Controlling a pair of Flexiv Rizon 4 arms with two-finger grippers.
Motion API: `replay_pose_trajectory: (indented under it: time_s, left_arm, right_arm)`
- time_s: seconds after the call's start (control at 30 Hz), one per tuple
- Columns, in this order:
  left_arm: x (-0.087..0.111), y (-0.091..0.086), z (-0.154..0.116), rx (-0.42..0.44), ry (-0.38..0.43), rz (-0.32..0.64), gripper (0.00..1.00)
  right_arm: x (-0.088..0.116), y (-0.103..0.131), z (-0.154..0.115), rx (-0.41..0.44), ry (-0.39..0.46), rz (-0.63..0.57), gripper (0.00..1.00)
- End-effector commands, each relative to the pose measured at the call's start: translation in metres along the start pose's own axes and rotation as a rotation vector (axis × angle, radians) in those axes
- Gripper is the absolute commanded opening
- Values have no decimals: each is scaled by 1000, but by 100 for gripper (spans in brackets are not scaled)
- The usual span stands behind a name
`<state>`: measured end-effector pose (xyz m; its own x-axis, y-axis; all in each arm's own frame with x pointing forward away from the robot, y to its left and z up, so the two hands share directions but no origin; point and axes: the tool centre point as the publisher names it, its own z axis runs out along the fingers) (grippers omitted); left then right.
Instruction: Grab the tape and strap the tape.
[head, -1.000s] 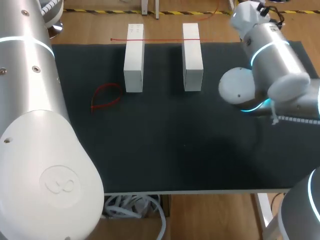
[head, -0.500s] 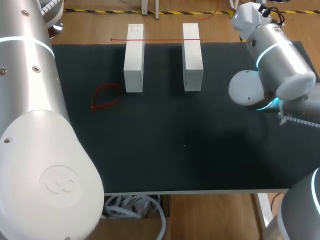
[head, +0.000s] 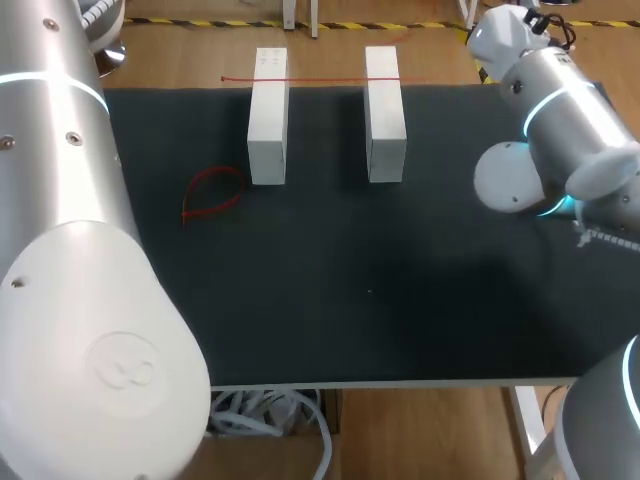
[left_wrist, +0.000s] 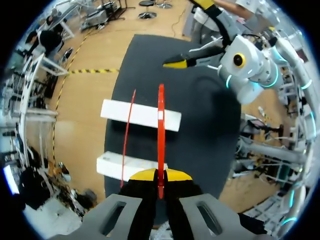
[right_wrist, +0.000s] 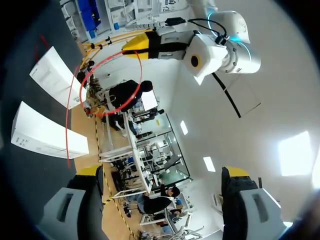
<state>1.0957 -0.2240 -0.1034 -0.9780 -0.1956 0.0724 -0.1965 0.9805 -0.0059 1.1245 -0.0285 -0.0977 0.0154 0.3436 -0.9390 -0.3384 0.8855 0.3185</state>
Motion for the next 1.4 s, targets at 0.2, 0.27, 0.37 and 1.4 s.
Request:
replay_pose_trajectory:
  time_s: [0.2, 0.27, 0.37, 1.4]
  left_arm:
    - [37, 93, 10, -30, 25, -364, 0]
    - [46, 119, 10, -69, 32, -449, 0]
    - [55, 155, 10, -119, 49, -569, 0]
    - [83, 242, 9, -197, 87, -892, 100]
  right_arm:
    - [-1, -3, 1, -36, 4, -1, 100]
    - [-1, -3, 1, -36, 4, -1, 100]
    - [-1, -3, 1, -36, 4, -1, 100]
    - [-1, -3, 1, -36, 4, -1, 100]
